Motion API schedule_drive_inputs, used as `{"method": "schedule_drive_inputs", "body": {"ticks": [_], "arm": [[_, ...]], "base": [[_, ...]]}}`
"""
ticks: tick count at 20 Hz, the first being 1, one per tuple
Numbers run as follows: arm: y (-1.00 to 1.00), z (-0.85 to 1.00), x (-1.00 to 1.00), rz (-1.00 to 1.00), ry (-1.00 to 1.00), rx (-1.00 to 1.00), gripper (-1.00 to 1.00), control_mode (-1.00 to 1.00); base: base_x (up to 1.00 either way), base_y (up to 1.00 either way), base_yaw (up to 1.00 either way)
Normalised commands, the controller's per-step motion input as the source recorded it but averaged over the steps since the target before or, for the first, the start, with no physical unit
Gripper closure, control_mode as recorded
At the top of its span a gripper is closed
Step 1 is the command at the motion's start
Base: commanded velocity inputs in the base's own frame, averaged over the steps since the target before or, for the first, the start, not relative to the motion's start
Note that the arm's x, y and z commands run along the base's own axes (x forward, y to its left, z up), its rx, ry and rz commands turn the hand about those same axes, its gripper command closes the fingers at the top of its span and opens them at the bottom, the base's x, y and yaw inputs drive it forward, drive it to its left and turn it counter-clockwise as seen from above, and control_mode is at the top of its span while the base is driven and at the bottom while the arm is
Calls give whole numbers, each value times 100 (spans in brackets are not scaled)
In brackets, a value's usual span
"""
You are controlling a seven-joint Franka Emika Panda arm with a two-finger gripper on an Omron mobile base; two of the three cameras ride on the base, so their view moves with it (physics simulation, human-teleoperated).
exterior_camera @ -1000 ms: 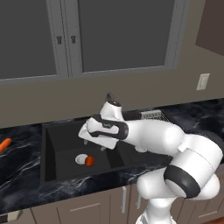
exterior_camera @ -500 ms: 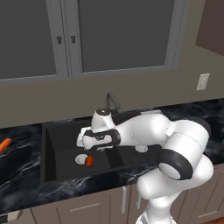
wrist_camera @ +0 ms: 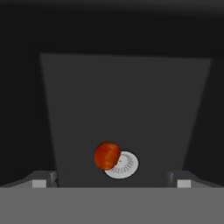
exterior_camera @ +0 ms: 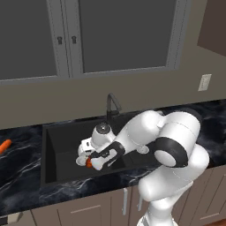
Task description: Turn on the sink faucet. Then move the tomato from the counter to the sink. Turn off the sink. Move the vegetable from the sink to the pot next to the stove. Finally move the pot to the front right burner.
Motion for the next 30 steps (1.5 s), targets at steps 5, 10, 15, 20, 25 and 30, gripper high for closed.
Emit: {"method": "schedule_drive_inputs", "body": {"ticks": [5,10,15,20,25,30], "arm": [[0,-18,18,0,-2,0,-100,-100],[0,-6,26,0,5,0,-100,-100],[1,-15,29,0,14,0,-100,-100],[1,-15,29,1,13,0,-100,-100],[6,-6,10,0,2,-4,-100,-100],[12,-4,9,0,1,-7,-100,-100]], "base": [[0,0,0],[0,0,0],[0,0,0],[0,0,0],[0,0,0],[0,0,0]]}}
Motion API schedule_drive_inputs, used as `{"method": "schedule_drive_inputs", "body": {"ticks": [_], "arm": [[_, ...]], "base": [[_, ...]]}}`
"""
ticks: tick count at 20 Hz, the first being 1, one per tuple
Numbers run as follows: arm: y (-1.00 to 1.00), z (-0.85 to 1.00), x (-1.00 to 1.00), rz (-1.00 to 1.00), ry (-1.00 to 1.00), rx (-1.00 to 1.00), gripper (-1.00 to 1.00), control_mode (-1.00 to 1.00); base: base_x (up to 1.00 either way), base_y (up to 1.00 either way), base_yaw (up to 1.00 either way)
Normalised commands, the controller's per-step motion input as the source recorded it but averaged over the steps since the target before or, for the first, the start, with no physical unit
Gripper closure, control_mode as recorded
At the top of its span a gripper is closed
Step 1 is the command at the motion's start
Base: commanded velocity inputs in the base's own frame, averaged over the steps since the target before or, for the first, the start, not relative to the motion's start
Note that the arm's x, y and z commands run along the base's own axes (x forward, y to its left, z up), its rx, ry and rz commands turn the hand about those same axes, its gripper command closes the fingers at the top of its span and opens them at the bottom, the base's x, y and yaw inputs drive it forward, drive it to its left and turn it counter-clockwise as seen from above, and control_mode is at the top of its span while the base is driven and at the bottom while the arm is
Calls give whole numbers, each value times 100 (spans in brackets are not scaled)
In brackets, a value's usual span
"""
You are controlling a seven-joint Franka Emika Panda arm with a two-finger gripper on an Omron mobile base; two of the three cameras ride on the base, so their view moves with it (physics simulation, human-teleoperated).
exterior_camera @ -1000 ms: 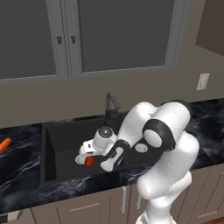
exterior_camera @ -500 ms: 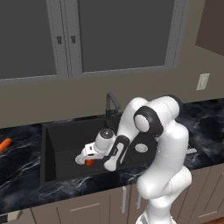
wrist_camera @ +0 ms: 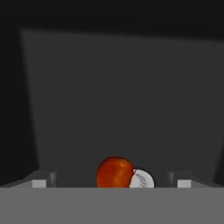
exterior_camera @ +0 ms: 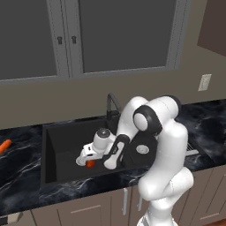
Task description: Turn on the sink faucet. Then move the tomato from the counter to the sink. Turn off the sink. Move the vegetable from the sink to the pot next to the stove. Finally move the pot to the front right burner.
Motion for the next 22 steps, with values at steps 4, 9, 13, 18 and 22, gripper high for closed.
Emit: {"method": "schedule_drive_inputs", "body": {"ticks": [4,9,13,18,22], "arm": [[5,-21,32,0,8,-4,-100,-100],[0,-29,23,0,2,0,-100,-100],[3,-21,28,0,3,0,-100,-100],[7,-32,31,0,3,0,-100,-100],[16,-21,28,0,4,0,-100,-100]], "base": [[0,0,0],[0,0,0],[0,0,0],[0,0,0],[0,0,0]]}}
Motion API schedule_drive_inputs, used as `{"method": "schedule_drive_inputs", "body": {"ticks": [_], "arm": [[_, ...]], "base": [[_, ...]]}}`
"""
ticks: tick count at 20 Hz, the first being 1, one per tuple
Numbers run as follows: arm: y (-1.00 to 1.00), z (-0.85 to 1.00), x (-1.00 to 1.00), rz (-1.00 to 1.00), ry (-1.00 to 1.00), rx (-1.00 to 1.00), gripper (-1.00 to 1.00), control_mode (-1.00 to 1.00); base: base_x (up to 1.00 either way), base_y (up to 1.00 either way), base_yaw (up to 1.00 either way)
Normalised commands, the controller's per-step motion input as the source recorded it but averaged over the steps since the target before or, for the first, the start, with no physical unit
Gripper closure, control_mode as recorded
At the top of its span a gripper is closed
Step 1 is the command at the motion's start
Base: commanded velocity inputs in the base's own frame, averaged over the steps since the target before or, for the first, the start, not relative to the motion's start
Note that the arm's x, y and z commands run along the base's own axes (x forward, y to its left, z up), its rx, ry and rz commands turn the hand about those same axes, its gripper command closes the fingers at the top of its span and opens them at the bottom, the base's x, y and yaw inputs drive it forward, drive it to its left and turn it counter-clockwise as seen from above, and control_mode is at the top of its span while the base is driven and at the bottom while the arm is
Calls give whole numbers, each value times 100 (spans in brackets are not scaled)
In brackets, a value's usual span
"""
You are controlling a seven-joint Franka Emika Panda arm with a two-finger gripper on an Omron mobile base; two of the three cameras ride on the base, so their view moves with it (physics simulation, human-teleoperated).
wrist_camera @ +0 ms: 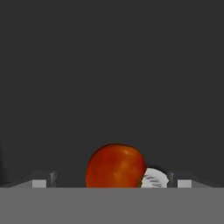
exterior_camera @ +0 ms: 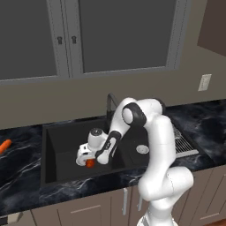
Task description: Turn on the sink faucet. Then move the tomato from the counter to the sink. Turn off the sink. Move the vegetable from the sink to the pot next to the stove. Finally move the pot to the front right burner.
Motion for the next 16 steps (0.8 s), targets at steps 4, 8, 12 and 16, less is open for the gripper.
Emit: {"method": "schedule_drive_inputs", "body": {"ticks": [4,8,12,16], "arm": [[22,-22,16,0,4,0,-100,-100],[4,-27,0,0,0,0,-100,-100],[0,-25,0,0,0,-1,-100,-100],[0,-24,3,0,0,-3,-100,-100]], "base": [[0,0,0],[0,0,0],[0,0,0],[0,0,0]]}}
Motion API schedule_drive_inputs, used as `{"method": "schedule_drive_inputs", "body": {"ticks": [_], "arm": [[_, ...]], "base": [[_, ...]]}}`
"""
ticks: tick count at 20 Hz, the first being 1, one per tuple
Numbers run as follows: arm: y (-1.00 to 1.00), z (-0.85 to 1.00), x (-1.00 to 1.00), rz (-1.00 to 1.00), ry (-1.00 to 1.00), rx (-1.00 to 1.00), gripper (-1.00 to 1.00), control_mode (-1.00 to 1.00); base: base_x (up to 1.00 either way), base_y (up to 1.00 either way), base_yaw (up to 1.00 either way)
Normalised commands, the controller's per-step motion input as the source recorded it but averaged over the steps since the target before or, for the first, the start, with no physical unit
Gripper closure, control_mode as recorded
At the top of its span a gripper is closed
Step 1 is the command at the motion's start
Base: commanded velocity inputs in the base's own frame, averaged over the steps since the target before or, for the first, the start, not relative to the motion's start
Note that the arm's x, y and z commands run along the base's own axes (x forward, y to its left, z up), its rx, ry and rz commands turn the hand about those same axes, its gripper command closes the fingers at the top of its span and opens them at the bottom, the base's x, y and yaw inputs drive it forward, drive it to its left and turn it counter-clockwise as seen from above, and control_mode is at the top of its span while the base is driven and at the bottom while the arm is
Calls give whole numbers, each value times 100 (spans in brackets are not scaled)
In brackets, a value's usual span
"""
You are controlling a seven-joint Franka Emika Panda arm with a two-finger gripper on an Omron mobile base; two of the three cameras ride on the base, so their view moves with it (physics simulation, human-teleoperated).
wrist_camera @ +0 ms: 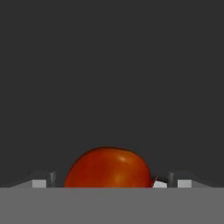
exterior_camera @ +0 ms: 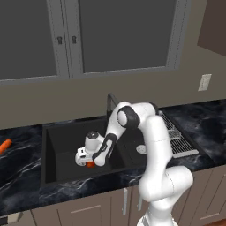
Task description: Turn on the sink faucet. Then move the tomato from the counter to the sink. Turn off the sink. Move the vegetable from the sink to the pot next to the stove. Finally move the pot to the front right burner.
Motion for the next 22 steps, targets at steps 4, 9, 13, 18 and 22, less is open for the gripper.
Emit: {"method": "schedule_drive_inputs", "body": {"ticks": [4,9,13,18,22], "arm": [[0,-22,19,0,-4,-3,-100,-100],[0,-24,14,0,-1,-1,100,-100],[0,-7,-3,0,-2,0,100,-100],[0,17,-17,0,-12,0,100,-100],[0,58,-20,-3,-5,3,100,-100]], "base": [[0,0,0],[0,0,0],[0,0,0],[0,0,0],[0,0,0]]}}
